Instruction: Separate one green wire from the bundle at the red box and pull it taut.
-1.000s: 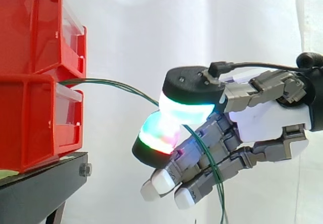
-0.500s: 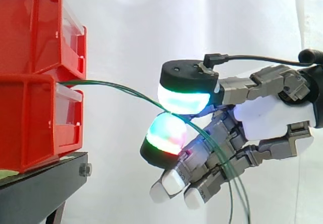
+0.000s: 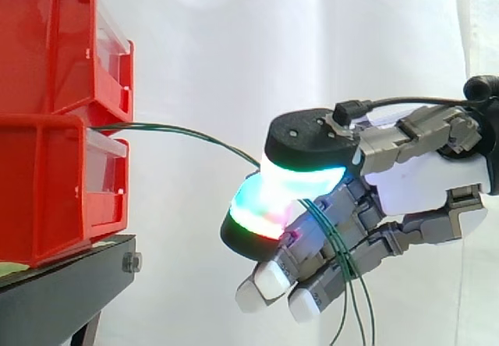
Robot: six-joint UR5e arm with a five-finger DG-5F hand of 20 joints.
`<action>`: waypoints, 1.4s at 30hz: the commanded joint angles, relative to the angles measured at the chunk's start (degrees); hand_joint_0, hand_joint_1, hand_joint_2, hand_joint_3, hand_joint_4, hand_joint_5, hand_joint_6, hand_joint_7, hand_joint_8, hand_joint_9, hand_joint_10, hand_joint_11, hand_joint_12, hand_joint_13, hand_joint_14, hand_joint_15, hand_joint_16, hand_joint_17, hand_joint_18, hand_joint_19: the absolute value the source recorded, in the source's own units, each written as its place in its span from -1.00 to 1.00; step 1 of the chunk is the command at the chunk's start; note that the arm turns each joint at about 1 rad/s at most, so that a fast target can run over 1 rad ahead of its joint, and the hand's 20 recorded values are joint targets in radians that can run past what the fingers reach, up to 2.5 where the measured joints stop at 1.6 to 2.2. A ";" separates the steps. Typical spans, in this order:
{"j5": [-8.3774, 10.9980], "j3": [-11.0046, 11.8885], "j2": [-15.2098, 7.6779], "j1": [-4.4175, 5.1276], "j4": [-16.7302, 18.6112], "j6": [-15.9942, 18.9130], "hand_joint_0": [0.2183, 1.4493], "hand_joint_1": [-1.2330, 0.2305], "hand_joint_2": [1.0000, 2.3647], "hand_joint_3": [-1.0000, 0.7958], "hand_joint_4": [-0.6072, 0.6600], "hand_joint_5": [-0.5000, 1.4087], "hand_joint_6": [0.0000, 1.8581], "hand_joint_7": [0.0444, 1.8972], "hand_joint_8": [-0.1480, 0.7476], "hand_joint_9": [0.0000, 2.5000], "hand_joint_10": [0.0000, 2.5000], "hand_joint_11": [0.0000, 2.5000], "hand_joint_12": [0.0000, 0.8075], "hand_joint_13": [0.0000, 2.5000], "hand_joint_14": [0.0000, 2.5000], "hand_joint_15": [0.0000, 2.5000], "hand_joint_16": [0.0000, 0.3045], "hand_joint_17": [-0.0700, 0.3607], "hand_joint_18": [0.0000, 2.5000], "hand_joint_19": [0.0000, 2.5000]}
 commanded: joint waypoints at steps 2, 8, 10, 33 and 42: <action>0.02 0.00 0.03 0.00 0.00 0.09 -0.43 -0.33 -1.00 -0.44 0.19 -0.62 -0.03 0.03 -0.10 -0.27 -0.99 -0.76 -0.24 -0.57 -0.99 -0.86 -0.68 -0.16 -0.58 -0.63; 0.11 0.00 0.03 -0.17 -0.09 0.62 -0.52 0.09 -1.00 -0.44 0.19 -0.61 -0.04 0.05 -0.07 -0.24 -0.99 -0.77 -0.19 -0.56 -0.99 -0.86 -0.66 -0.13 -0.57 -0.61; 0.02 0.00 0.12 -0.17 -0.18 0.88 -0.48 0.14 -1.00 -0.44 0.18 -0.61 -0.04 0.06 -0.08 -0.24 -0.99 -0.77 -0.21 -0.57 -0.99 -0.86 -0.67 -0.14 -0.58 -0.60; 0.11 0.00 0.64 -0.17 -2.11 1.14 -0.36 -0.41 -0.99 -0.31 0.15 -0.63 -0.02 0.01 -0.12 -0.27 -0.99 -0.74 -0.24 -0.55 -0.99 -0.84 -0.68 -0.17 -0.56 -0.61; 0.11 0.00 0.56 -0.17 -2.99 1.14 -0.55 -0.05 -1.00 -0.44 0.20 -0.61 -0.04 0.02 -0.06 -0.23 -0.99 -0.76 -0.17 -0.53 -0.99 -0.84 -0.65 -0.11 -0.54 -0.61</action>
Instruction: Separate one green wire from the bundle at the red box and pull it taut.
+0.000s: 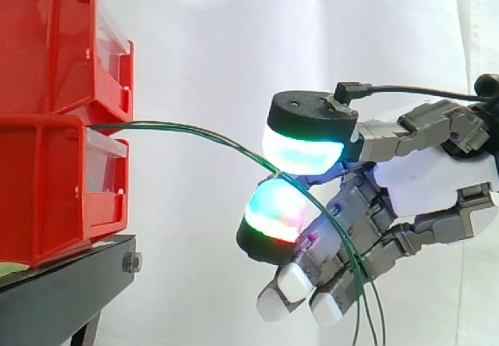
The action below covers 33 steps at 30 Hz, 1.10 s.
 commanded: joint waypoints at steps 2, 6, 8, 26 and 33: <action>0.00 -0.01 -0.01 0.00 -0.09 0.00 -0.54 -0.09 -1.00 -0.44 0.20 -0.61 -0.04 0.02 -0.05 -0.22 -0.99 -0.75 -0.17 -0.53 -0.99 -0.84 -0.65 -0.11 -0.54 -0.61; 0.00 -0.01 -0.01 0.09 -0.09 0.09 -0.44 -0.24 -0.99 -0.39 0.19 -0.61 -0.05 0.05 -0.08 -0.22 -0.99 -0.74 -0.21 -0.54 -0.99 -0.83 -0.67 -0.15 -0.56 -0.60; 0.00 -0.01 0.07 0.09 -0.09 0.09 -0.41 -0.28 -0.99 -0.33 0.18 -0.61 -0.05 0.07 -0.08 -0.22 -0.99 -0.74 -0.21 -0.54 -0.99 -0.84 -0.67 -0.15 -0.56 -0.60; 0.09 0.34 1.04 0.00 -0.53 0.44 -0.54 -0.07 -1.00 -0.44 0.18 -0.61 -0.04 0.03 -0.06 -0.22 -0.99 -0.75 -0.17 -0.53 -0.99 -0.83 -0.65 -0.12 -0.55 -0.60; 0.09 1.04 1.04 0.00 -1.84 0.88 -0.42 -0.19 -0.98 -0.25 0.17 -0.61 -0.05 0.14 -0.08 -0.21 -0.99 -0.74 -0.21 -0.54 -0.99 -0.82 -0.67 -0.15 -0.57 -0.59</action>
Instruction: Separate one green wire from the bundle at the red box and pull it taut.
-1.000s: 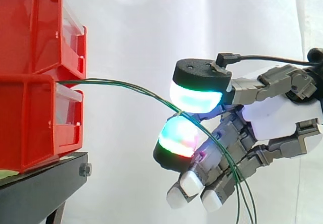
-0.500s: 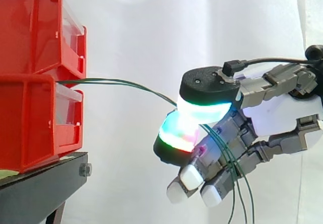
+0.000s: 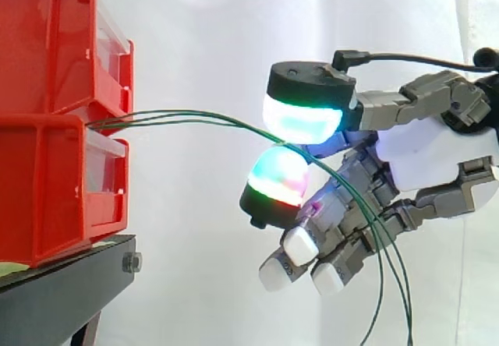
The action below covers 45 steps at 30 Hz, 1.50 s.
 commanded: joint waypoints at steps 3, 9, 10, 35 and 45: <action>0.00 0.21 0.02 0.00 -0.49 0.18 -0.41 -0.33 -0.98 -0.17 0.15 -0.61 -0.04 0.13 -0.09 -0.23 -0.99 -0.74 -0.21 -0.54 -0.99 -0.82 -0.67 -0.15 -0.57 -0.58; 0.00 0.21 0.02 0.00 -0.57 0.10 -0.36 -0.42 -0.98 -0.13 0.04 -0.62 -0.02 0.10 -0.08 -0.25 -0.99 -0.73 -0.21 -0.54 -0.99 -0.82 -0.67 -0.15 -0.56 -0.59; 0.00 0.21 0.02 0.00 -0.57 0.18 -0.35 -0.43 -0.98 -0.13 0.02 -0.62 -0.02 0.10 -0.11 -0.26 -0.99 -0.73 -0.22 -0.54 -0.99 -0.82 -0.68 -0.16 -0.56 -0.60; 0.26 0.21 0.02 0.00 -0.57 0.27 -0.53 0.00 -1.00 -0.44 0.18 -0.61 -0.03 0.06 -0.07 -0.22 -0.99 -0.75 -0.17 -0.52 -0.99 -0.82 -0.65 -0.11 -0.54 -0.59; 0.26 0.21 0.02 0.00 -0.57 0.36 -0.41 0.02 -0.99 -0.33 0.15 -0.61 -0.04 0.10 -0.08 -0.21 -0.99 -0.74 -0.21 -0.53 -0.99 -0.81 -0.67 -0.15 -0.57 -0.58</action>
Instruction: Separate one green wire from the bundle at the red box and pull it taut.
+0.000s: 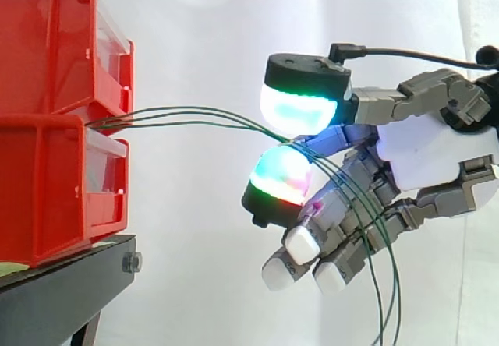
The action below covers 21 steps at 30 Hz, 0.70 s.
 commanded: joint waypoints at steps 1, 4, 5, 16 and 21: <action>0.00 0.00 0.00 0.00 0.00 0.01 -0.41 -0.07 -0.98 -0.27 0.15 -0.61 -0.04 0.13 -0.08 -0.21 -0.99 -0.73 -0.20 -0.53 -0.99 -0.81 -0.67 -0.15 -0.57 -0.58; -0.17 0.00 0.00 0.00 0.09 0.10 -0.41 -0.24 -0.98 -0.17 0.15 -0.61 -0.04 0.13 -0.06 -0.22 -0.99 -0.73 -0.19 -0.52 -0.99 -0.81 -0.66 -0.13 -0.56 -0.59; -0.26 0.00 0.00 0.00 0.09 0.18 -0.41 -0.28 -0.98 -0.15 0.16 -0.61 -0.03 0.12 -0.05 -0.23 -0.99 -0.74 -0.16 -0.52 -0.99 -0.82 -0.64 -0.10 -0.54 -0.60; -0.26 0.09 0.00 0.00 -0.35 1.50 -0.38 -0.40 -0.98 -0.28 0.14 -0.63 -0.02 0.04 -0.11 -0.26 -0.99 -0.73 -0.23 -0.53 -0.99 -0.82 -0.68 -0.16 -0.55 -0.60; -0.35 0.09 0.00 0.00 -0.44 1.59 -0.48 -0.17 -1.00 -0.44 0.17 -0.62 -0.02 0.01 -0.09 -0.23 -0.99 -0.73 -0.21 -0.51 -0.99 -0.82 -0.67 -0.14 -0.53 -0.60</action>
